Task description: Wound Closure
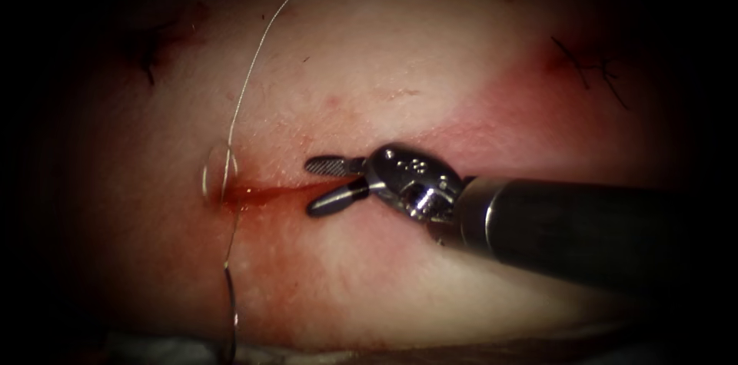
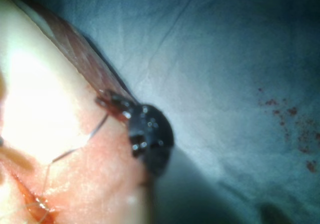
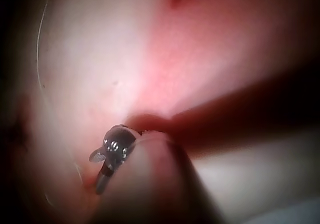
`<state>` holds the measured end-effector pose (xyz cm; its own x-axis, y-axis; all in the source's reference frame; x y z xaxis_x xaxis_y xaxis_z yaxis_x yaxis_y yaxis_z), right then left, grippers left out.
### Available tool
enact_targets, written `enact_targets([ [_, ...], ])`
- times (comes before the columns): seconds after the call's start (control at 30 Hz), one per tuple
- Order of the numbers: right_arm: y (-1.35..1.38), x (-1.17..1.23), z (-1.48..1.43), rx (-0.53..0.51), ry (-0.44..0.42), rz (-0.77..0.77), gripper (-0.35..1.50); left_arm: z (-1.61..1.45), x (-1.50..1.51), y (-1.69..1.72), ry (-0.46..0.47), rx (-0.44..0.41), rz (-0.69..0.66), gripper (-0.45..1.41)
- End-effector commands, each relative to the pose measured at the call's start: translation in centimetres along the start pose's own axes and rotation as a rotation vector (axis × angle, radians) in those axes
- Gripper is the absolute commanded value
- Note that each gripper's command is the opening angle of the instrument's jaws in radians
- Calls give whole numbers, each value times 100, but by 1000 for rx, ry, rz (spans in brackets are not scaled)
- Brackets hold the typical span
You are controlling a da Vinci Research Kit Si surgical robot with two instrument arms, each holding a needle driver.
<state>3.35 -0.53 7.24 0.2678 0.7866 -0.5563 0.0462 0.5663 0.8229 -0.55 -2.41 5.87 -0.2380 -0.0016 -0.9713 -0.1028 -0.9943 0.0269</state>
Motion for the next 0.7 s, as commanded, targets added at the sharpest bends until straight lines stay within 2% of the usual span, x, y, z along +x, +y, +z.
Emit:
enact_targets([
  [0.03, -4, -6, 12, 32, -5, 22, 101, 6, 0, 2, -5, 14, 10, -45],
  [0.13, -18, -12, 19, 67, -16, 78, 83, 9, 2, -19, -17, 38, 38, -45],
  [0.23, -36, -17, 29, 99, -30, 129, 81, 14, -5, -38, -27, 65, 48, -45],
  [0.33, -61, -21, 43, 142, -51, 205, 91, 27, -26, -54, -43, 88, 69, -45],
  [0.4, -66, -19, 44, 159, -48, 215, 93, 31, -33, -57, -49, 93, 83, -45],
  [0.53, -67, -9, 41, 161, -21, 235, 98, 41, -45, -61, -58, 101, 125, -45],
  [0.7, -65, -6, 40, 164, 1, 256, 105, 42, -47, -57, -63, 102, 164, -45],
])
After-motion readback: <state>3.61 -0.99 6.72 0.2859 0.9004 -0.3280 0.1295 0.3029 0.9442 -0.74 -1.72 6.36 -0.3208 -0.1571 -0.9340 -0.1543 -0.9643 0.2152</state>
